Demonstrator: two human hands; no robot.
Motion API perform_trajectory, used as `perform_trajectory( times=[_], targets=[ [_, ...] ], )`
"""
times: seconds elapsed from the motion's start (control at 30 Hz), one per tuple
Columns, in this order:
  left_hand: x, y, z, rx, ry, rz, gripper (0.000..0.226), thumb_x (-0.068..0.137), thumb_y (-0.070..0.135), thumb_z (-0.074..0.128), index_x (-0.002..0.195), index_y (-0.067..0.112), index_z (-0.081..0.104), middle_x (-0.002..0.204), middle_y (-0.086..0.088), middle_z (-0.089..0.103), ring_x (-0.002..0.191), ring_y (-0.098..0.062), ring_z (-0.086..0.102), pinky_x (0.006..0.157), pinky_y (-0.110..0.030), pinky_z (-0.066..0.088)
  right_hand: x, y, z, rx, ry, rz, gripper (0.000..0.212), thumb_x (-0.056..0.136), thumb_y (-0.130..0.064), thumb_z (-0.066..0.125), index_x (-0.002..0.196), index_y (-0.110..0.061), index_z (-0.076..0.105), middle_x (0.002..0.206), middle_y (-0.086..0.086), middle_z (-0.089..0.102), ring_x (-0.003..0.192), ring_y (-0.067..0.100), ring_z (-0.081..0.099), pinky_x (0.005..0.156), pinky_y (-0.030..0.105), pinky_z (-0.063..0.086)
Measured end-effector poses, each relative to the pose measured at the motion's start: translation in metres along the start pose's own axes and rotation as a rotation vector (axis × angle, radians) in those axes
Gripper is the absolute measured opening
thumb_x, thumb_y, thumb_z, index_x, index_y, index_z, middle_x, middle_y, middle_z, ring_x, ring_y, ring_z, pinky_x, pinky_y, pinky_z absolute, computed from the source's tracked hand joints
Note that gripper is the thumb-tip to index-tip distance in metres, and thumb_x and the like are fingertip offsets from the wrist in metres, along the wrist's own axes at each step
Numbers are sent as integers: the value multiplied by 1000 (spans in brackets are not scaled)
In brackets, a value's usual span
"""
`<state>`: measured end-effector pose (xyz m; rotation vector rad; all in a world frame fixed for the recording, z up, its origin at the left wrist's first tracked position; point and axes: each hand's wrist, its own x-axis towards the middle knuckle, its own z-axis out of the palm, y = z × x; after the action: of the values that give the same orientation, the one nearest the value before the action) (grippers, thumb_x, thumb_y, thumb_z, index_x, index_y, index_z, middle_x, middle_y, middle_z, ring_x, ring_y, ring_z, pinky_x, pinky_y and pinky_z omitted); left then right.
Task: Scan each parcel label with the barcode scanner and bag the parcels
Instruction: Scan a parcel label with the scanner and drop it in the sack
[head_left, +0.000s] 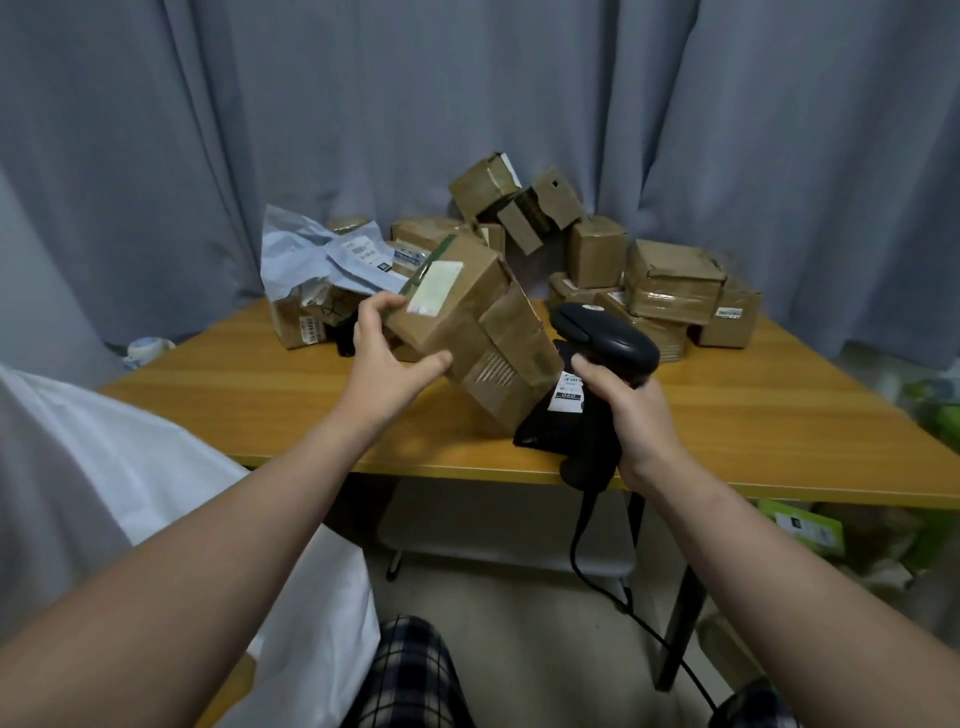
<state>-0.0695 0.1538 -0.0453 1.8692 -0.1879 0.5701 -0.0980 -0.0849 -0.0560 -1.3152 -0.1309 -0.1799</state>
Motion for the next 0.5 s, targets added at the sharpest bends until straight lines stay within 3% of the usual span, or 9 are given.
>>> perform_trajectory(
  times=[0.07,0.13,0.23,0.33,0.4,0.5],
  targets=[
    [-9,-13,-4,35,-89,-43,77,73,19,80,122,38,25,132,-4,34,126,-24,45,106,-41,42,-2,3,-1,30,12,9,20,82,-23,75,100,-29,68,111,3,71,114,23,62,103,44,45],
    [-17,-31,-11,89,-165,-133,92,77,12,79,139,28,13,138,-4,30,132,-24,39,110,-39,37,-3,7,-2,39,11,16,18,86,-20,70,101,-30,65,108,-3,70,111,19,62,100,40,47],
    [-23,-47,-23,213,-221,-244,127,61,42,88,150,34,-2,155,-2,19,140,-21,27,115,-47,28,-2,18,-2,6,-9,43,19,86,-22,70,102,-31,63,105,-10,66,107,13,59,105,44,44],
    [-25,-45,-22,225,-166,-327,142,38,78,78,149,41,-3,158,2,18,143,-24,23,114,-54,28,-2,27,3,-53,-31,74,21,85,-26,72,101,-35,61,110,-9,64,115,19,56,108,49,41],
    [-23,-42,-19,123,-102,-330,141,39,77,76,149,41,-4,159,-2,16,144,-25,23,114,-53,29,-2,31,7,-75,-53,85,23,84,-27,73,102,-37,60,115,-7,64,118,20,54,109,50,40],
    [-19,-43,-20,92,-70,-232,115,50,65,79,140,57,9,152,-6,28,136,-25,36,109,-51,37,-2,38,14,-84,-85,94,28,85,-27,72,107,-36,59,120,-6,62,119,19,54,109,48,40]
  ],
)
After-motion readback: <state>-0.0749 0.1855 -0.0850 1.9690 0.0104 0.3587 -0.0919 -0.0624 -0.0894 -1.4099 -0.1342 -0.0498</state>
